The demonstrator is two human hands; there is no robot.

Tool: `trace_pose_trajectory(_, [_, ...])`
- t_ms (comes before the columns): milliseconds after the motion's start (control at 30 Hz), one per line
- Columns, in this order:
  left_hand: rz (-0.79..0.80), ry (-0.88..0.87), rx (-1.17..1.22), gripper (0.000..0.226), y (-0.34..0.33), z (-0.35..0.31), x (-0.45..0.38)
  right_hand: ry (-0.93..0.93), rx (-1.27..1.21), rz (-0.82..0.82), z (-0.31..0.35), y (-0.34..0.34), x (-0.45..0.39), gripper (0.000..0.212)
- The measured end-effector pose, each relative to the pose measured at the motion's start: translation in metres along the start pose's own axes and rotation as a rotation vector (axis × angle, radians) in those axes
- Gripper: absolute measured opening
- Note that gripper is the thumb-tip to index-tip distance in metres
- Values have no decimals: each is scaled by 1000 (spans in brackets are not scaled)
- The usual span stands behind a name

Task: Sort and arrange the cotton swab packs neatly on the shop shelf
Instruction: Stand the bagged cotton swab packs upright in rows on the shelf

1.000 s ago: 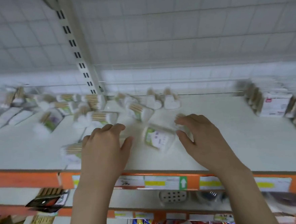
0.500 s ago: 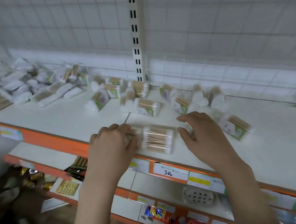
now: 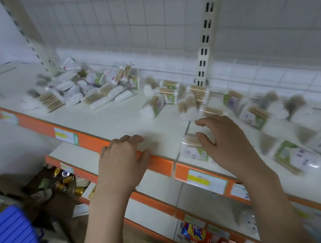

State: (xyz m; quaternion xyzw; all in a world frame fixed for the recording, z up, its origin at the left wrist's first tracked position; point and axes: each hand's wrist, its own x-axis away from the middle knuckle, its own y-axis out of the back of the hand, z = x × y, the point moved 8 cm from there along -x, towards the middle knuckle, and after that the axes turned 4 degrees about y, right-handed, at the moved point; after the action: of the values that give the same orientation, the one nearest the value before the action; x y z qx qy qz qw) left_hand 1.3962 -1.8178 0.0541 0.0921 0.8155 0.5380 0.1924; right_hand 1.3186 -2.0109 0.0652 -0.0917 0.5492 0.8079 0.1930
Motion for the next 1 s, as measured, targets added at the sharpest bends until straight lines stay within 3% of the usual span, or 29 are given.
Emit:
trace_pose_trajectory(333, [-19, 49, 26, 32, 60, 167, -47, 59, -30, 39, 143, -95, -71, 30])
trace_pose_trajectory(500, [-27, 70, 55, 35, 72, 219, -65, 74, 5, 72, 179, -124, -97, 31])
trace_pose_trajectory(700, [-27, 80, 63, 31, 69, 243, -96, 68, 14, 68, 181, -137, -132, 31])
trace_pose_trajectory(1000, [-35, 10, 36, 37, 62, 220, -158, 41, -18, 20, 154, -145, -175, 32])
